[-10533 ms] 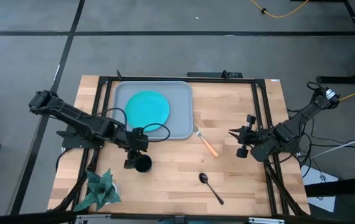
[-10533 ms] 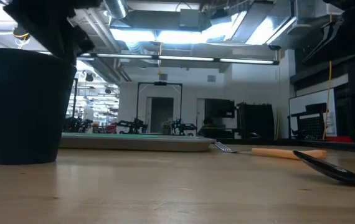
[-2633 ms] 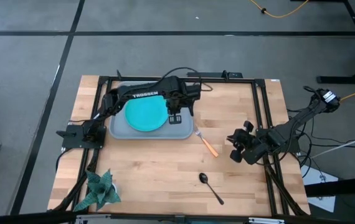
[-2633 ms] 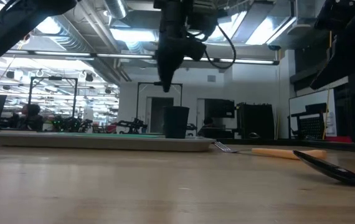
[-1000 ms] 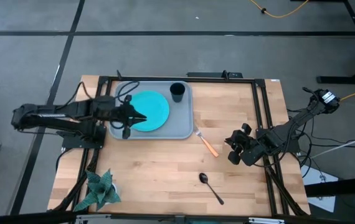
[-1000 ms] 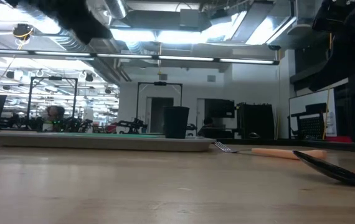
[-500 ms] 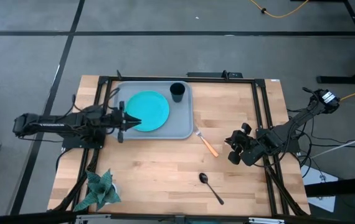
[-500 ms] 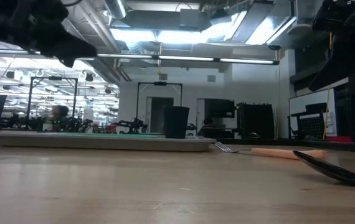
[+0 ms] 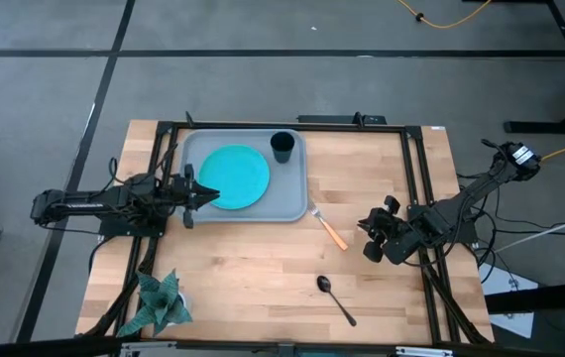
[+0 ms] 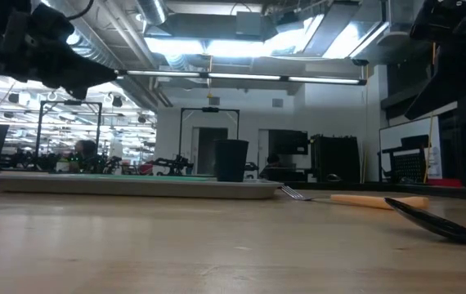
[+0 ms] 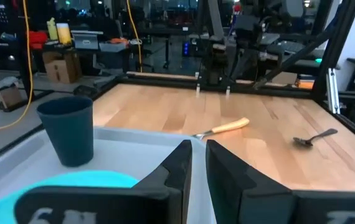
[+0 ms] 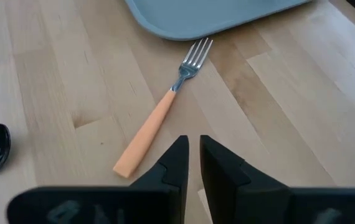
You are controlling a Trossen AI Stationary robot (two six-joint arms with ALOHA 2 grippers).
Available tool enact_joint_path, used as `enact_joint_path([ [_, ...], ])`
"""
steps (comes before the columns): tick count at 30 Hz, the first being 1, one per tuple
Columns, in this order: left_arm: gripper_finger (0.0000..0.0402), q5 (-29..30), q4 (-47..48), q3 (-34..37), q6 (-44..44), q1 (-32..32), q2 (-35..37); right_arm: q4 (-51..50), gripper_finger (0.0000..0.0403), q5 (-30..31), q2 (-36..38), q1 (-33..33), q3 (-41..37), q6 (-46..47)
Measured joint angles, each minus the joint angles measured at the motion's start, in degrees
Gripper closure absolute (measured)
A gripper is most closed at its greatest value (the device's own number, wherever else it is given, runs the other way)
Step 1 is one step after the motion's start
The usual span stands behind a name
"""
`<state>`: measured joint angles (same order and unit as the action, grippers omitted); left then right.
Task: Pick and place plate/cup/fork/spoon on tray
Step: Put the orange fork on the serving tray to the right side of the blue plate
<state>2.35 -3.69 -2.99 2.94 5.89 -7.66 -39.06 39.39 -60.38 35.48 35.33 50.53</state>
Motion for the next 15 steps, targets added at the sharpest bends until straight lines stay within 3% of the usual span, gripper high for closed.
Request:
enact_joint_path([
  [7, 0.0360, 0.4, -0.6, 2.5, 2.2, 0.0, 1.8, 0.0, 0.0357, 0.1, 0.0, 0.0, 0.0, -4.2],
  [15, 0.0360, 0.3, 0.8, 2.5, -1.7, 0.0, 2.5, 0.1, 0.0357, 0.1, 0.0, 0.0, 0.0, -4.3],
])
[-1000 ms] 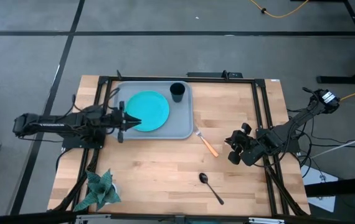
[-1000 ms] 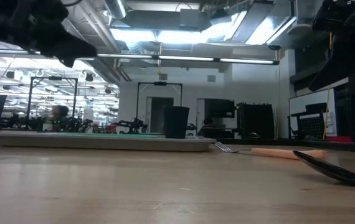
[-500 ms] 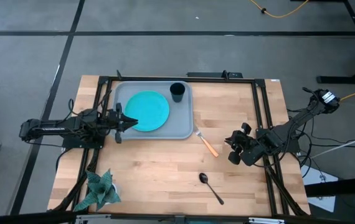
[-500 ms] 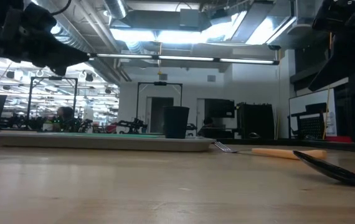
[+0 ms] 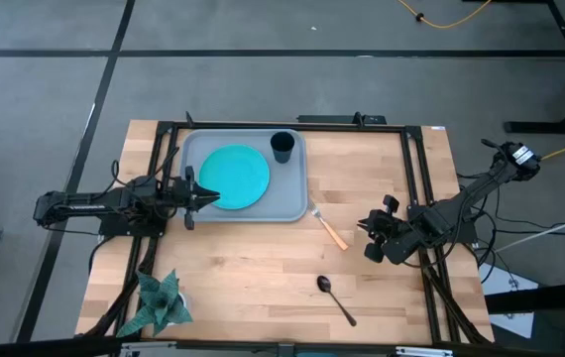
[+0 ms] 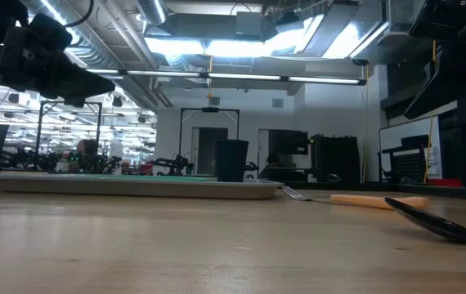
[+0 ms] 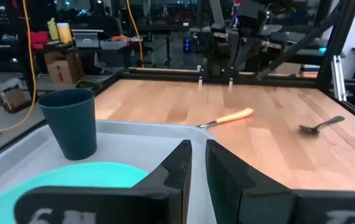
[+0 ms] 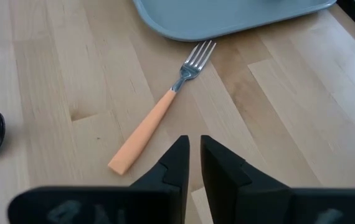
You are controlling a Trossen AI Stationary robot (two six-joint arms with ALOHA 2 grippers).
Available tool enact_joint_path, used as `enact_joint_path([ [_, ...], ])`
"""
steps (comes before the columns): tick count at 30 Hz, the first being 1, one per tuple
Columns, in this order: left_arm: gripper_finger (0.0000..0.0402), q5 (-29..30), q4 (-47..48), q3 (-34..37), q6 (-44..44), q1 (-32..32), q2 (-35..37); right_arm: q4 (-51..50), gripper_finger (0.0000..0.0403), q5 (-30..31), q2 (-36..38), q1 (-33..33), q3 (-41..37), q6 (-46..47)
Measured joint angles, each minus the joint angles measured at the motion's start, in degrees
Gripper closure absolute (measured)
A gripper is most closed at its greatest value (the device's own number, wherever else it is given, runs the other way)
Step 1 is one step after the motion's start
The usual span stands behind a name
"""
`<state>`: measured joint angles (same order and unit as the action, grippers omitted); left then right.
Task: Pick and place plate/cup/fork/spoon on tray
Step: Put the orange fork on the serving tray to the right side of the blue plate
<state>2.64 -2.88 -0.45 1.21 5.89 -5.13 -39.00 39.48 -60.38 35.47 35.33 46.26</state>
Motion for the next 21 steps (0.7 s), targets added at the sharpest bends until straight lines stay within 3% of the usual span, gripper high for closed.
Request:
enact_joint_path([
  [21, 0.0360, -0.4, 2.0, 0.0, 1.6, 0.0, -0.1, 0.2, 0.0357, -0.1, 0.0, 0.0, 0.0, 0.1],
])
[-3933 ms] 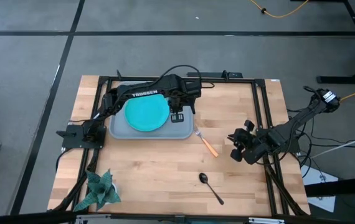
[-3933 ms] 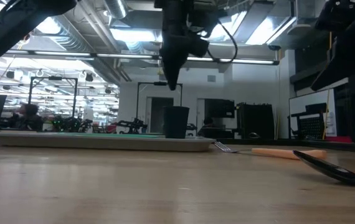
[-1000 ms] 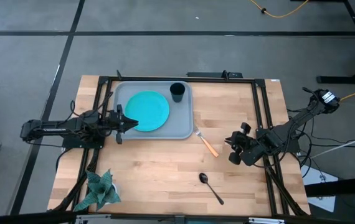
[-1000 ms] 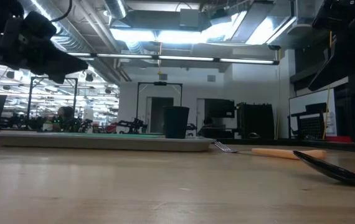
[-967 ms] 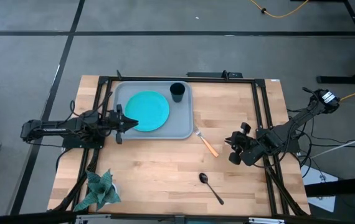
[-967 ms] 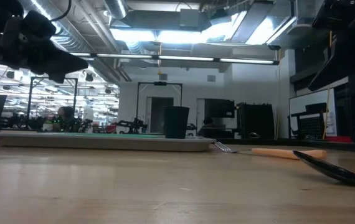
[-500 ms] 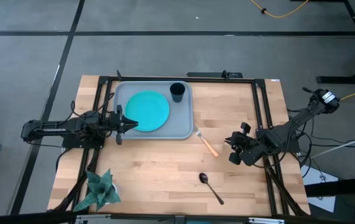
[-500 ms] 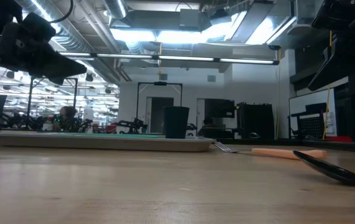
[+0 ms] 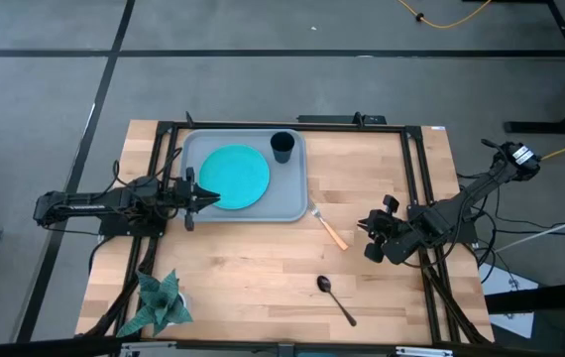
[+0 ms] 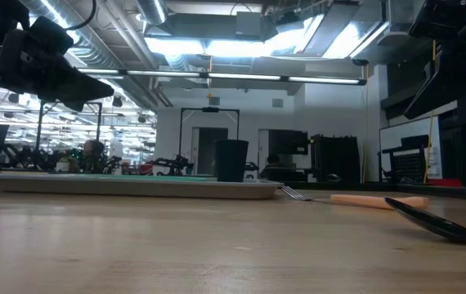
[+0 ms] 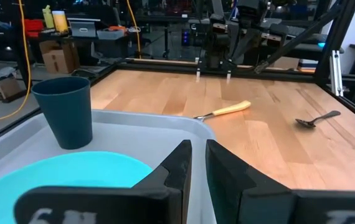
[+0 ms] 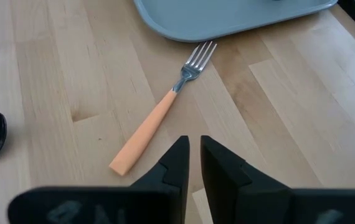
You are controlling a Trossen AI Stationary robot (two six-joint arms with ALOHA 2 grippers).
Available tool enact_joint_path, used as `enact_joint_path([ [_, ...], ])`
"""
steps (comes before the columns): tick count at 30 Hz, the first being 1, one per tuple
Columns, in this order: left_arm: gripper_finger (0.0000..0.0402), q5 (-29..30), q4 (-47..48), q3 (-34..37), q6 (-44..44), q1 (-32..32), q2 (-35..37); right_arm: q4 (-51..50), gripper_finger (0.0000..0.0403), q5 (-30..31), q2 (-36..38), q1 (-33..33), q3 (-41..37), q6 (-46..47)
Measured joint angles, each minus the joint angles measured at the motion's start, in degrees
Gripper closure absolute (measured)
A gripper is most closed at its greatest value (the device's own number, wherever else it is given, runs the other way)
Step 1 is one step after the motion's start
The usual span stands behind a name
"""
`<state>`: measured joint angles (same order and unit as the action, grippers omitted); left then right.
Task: Pick and place plate/cup/fork/spoon on tray
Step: Put the orange fork on the serving tray to the right side of the blue plate
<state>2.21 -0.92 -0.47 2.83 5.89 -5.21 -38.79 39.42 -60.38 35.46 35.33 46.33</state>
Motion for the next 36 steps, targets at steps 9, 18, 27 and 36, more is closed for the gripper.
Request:
enact_joint_path([
  [9, 0.0360, 0.3, -1.8, 0.0, 0.0, 0.0, 5.0, 0.0, 0.0357, 0.0, 0.0, 0.0, 0.0, 1.5],
  [18, 0.0360, -0.3, 0.1, 0.0, 0.0, -0.1, 5.1, 0.4, 0.0357, 0.0, 0.0, 0.0, 0.0, 1.3],
  [27, 0.0360, -0.3, 0.1, 0.0, 0.0, -0.1, 5.1, 0.3, 0.0357, 0.0, 0.0, 0.0, 0.0, -1.7],
  [36, 0.0360, -0.2, 0.1, 0.0, 0.0, -0.1, 5.1, 3.7, 0.0357, 0.0, 0.0, -0.1, 0.0, -1.8],
])
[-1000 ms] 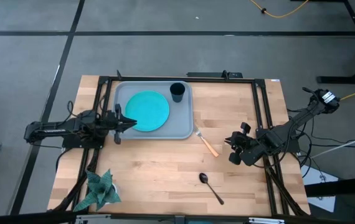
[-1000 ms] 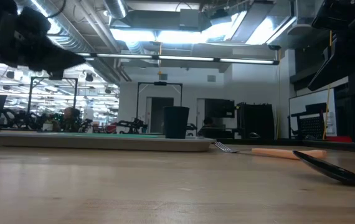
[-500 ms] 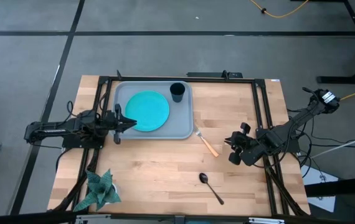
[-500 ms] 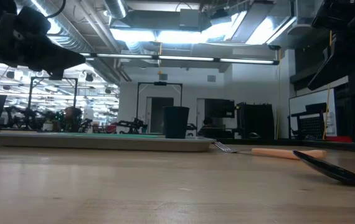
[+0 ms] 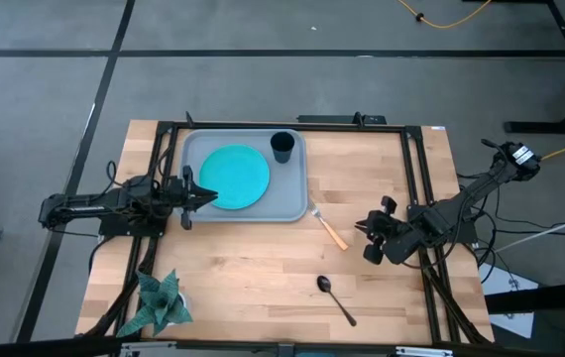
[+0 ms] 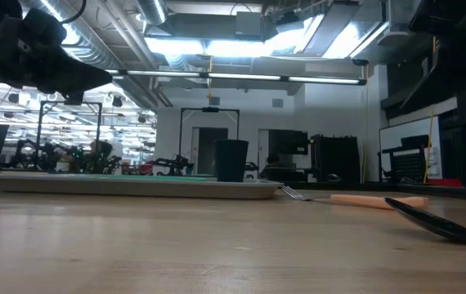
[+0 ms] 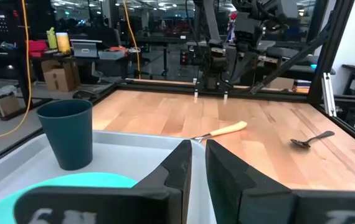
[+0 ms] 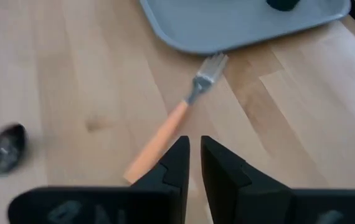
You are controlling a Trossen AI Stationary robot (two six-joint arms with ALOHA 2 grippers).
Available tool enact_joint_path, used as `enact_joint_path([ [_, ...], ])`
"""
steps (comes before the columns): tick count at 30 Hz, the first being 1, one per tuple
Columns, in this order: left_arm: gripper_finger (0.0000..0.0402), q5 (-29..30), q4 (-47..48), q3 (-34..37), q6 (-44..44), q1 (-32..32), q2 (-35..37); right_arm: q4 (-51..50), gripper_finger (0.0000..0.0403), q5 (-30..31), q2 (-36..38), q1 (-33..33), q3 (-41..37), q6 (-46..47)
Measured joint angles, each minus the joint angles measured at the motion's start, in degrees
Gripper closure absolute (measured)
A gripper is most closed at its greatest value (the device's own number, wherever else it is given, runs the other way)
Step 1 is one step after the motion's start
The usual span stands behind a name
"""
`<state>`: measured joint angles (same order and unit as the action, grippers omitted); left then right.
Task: Pick and place plate/cup/fork/spoon on tray
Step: Put the orange fork on the serving tray to the right side of the blue plate
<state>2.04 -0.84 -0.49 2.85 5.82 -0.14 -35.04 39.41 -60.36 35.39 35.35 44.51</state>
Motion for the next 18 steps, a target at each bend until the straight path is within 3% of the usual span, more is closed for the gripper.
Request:
enact_joint_path([
  [4, 0.0360, 0.0, 0.0, 0.0, 0.0, 0.0, 0.0, 6.6, 0.0357, -0.6, 0.0, -1.4, 0.0, -0.2],
  [8, 0.0360, 0.2, 0.0, 0.0, 0.0, 0.0, 0.0, 11.6, 0.0357, -8.2, 0.0, -5.0, 0.0, -5.6],
  [13, 0.0360, 0.2, 0.0, 0.0, 0.0, 0.0, 0.0, 11.4, 0.0357, -13.6, -0.1, -10.3, 0.0, -5.2],
  [18, 0.0360, 0.2, 0.0, 0.0, 0.0, 0.0, 0.0, 13.7, 0.0357, -15.5, -4.8, -13.5, 0.0, -4.3],
])
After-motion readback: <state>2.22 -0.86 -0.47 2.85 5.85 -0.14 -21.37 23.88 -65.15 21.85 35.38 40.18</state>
